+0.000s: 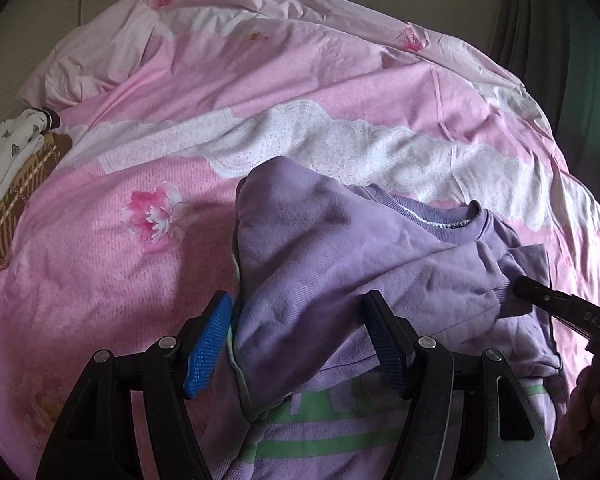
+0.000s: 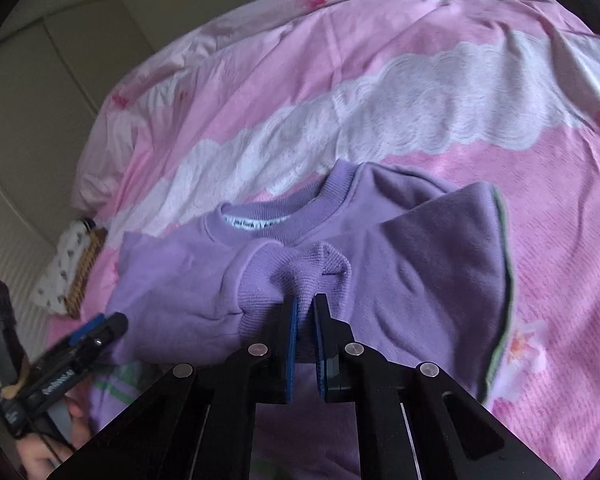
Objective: Fold small clothes
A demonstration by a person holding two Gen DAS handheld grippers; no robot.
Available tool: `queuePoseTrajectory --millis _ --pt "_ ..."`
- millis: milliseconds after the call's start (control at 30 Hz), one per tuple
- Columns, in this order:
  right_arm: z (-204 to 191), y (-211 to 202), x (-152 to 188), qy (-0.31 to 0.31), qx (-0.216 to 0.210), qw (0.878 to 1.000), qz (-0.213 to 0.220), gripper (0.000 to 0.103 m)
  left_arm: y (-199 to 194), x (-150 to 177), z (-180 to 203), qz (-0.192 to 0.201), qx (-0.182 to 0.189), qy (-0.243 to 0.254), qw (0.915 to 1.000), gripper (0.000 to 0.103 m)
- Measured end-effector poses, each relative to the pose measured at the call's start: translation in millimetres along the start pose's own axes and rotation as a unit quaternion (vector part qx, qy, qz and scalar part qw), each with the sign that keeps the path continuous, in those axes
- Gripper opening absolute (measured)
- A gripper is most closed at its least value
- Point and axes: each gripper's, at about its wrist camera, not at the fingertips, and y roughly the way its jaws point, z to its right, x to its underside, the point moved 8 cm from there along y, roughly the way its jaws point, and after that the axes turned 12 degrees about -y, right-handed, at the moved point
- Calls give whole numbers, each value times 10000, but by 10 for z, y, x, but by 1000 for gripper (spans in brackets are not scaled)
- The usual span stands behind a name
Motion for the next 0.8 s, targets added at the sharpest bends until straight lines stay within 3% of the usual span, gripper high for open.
queuePoseTrajectory --millis 267,467,633,733,800 --pt "-52 -454 -28 -334 442 9976 418 7 -3 19 104 -42 107 74 9999 70" --pt "124 -218 304 -184 645 9977 -131 7 33 69 76 -90 90 55 9999 72" --pt "100 -210 320 -334 876 9954 -201 8 2 56 86 -97 120 87 9998 71" --pt "92 -372 219 -356 1107 9932 85 16 -58 -29 159 3 188 166 9997 71" --pt "67 -499 119 -372 1235 9911 341 34 -56 -117 221 50 251 244 9994 71"
